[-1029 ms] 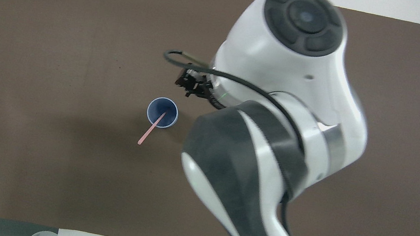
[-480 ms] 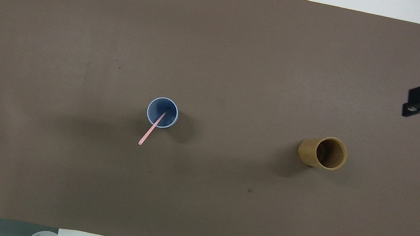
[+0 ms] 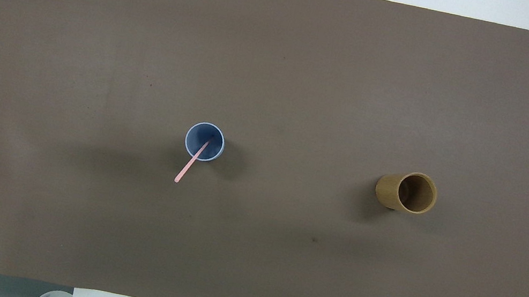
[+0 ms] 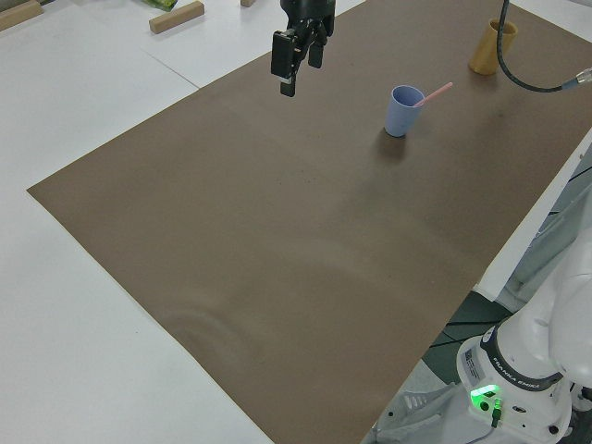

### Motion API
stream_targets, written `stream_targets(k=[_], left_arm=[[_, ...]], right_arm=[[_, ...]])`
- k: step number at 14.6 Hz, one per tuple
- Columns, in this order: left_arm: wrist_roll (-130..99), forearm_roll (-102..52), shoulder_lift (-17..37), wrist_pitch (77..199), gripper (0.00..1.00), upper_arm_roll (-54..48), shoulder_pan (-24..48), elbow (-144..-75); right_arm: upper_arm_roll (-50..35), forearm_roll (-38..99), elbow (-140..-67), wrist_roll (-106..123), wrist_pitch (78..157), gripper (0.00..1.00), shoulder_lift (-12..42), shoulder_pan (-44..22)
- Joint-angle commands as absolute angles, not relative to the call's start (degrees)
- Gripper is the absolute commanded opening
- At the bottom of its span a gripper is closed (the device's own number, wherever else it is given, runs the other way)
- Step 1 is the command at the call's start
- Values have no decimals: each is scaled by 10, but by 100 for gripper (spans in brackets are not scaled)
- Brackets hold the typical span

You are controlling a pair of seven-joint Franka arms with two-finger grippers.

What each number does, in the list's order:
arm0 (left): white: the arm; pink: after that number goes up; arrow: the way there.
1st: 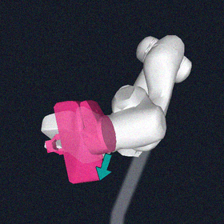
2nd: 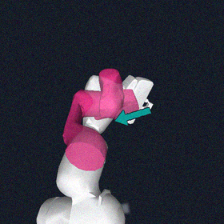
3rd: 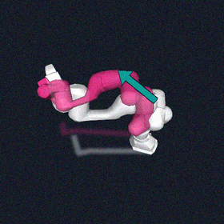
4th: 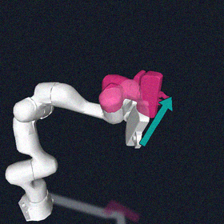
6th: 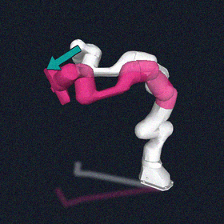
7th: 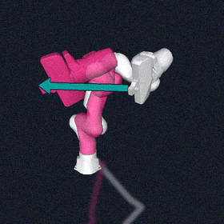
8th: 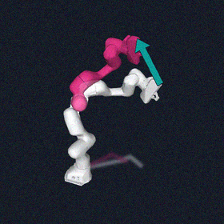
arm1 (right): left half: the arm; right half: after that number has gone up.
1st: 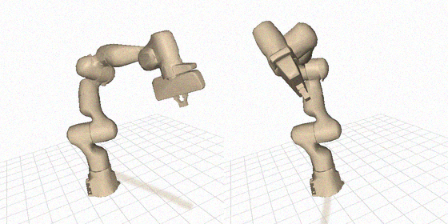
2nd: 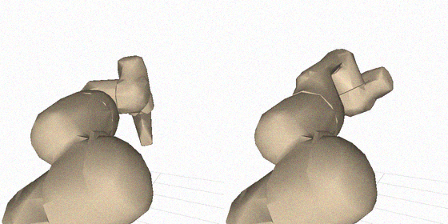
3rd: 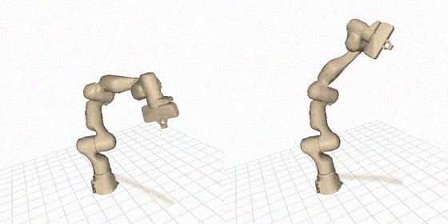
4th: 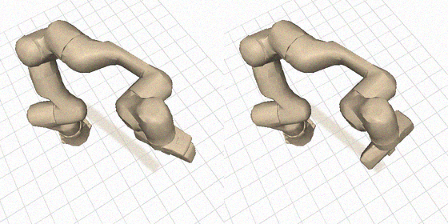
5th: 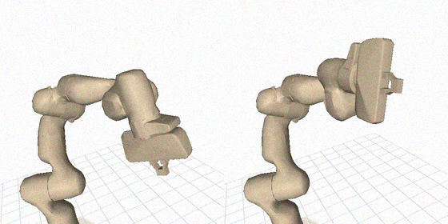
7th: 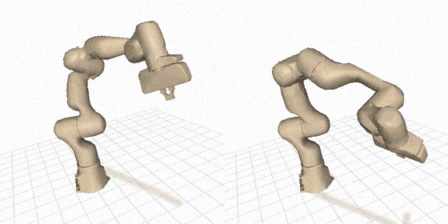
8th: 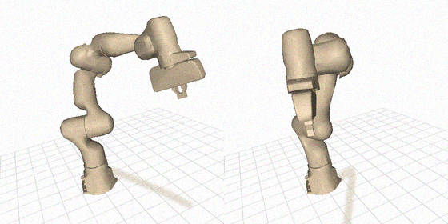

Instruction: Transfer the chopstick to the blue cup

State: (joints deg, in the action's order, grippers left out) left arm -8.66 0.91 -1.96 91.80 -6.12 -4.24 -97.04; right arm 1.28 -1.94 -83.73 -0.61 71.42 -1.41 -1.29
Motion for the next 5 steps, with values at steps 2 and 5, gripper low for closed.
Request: stream_targets(k=[2,5], left_arm=[[-85,9,-17,908,100,-62,-43,-964],[-85,9,-17,908,100,-62,-43,-964]], right_arm=[[9,-40,-852,10,736,100,-24,-12],[8,-39,-859,10,735,100,-26,-14]])
